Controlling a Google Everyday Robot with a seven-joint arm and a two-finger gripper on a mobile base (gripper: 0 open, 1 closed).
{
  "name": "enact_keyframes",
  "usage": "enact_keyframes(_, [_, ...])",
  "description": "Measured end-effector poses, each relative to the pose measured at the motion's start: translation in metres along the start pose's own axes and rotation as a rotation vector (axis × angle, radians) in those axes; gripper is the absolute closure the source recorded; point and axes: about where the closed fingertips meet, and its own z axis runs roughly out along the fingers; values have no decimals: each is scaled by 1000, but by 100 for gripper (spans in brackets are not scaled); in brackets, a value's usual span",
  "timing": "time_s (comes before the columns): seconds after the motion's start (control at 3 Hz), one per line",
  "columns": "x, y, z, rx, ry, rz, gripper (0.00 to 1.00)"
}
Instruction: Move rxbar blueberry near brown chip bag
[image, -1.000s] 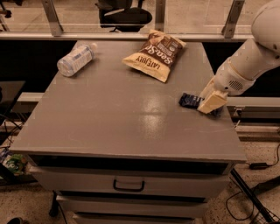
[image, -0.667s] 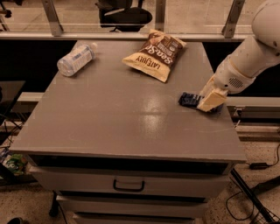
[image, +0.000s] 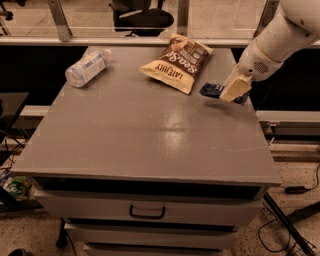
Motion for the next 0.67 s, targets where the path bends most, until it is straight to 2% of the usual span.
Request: enact_keyframes(0.67, [-34, -58, 5, 78, -50, 13, 100])
